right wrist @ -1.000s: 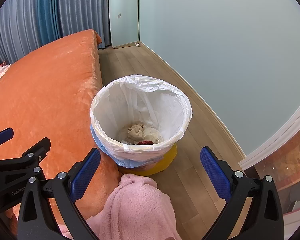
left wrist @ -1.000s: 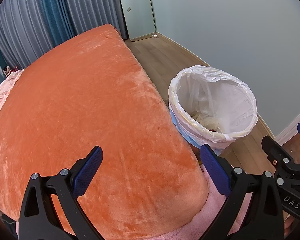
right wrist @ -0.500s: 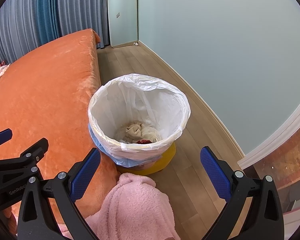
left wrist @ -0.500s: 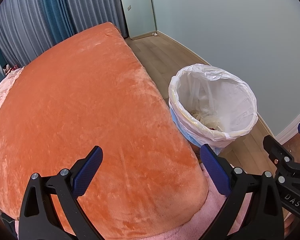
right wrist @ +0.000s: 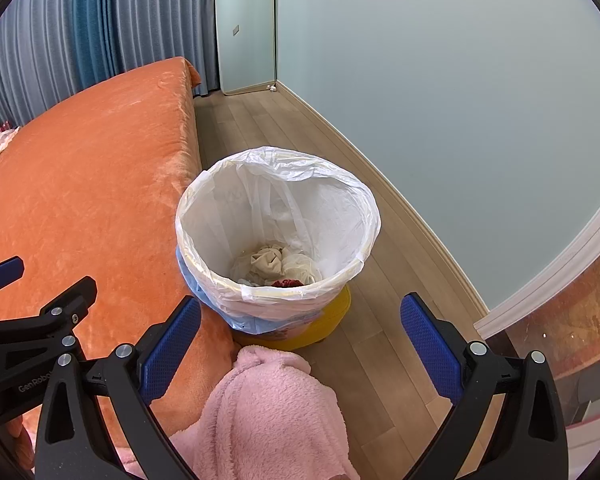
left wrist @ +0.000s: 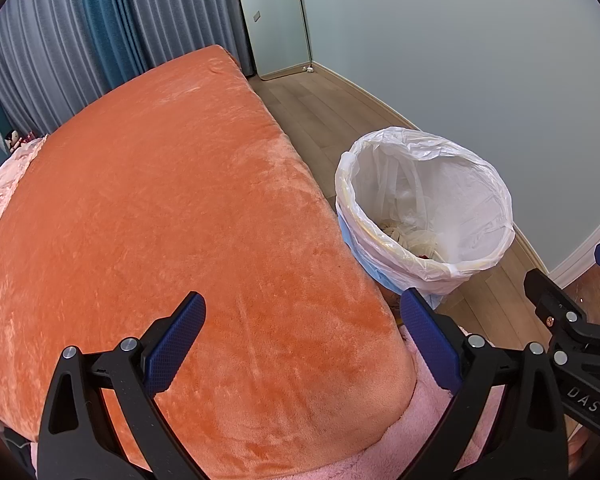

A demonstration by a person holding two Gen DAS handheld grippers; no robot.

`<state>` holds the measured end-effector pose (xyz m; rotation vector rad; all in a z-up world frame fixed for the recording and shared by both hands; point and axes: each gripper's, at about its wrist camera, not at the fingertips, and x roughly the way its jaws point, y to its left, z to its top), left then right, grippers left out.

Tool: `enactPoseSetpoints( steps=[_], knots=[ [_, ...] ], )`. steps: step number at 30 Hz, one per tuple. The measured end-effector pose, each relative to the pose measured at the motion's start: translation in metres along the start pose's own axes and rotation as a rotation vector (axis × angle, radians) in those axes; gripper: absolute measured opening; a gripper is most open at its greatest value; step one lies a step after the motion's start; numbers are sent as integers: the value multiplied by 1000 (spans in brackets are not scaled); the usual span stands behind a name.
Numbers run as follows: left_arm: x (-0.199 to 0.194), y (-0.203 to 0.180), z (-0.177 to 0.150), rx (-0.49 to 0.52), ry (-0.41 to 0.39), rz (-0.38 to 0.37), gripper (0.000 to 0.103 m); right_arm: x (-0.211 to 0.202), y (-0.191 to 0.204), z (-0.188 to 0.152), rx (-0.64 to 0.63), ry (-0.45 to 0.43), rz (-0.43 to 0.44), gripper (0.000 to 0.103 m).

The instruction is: Collect trash

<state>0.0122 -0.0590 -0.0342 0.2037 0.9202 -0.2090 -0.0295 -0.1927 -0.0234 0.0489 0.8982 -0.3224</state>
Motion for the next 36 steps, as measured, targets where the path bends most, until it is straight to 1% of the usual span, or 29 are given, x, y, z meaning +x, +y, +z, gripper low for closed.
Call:
enactPoseSetpoints(
  steps=[23,36],
  knots=[
    [-1,-3,0,11,-5,-4,93,0,-2,1,2,0,-2,96],
    [0,-2,2,20,-2,-30,93,0,-4,2,6,0,-5,96]
  ],
)
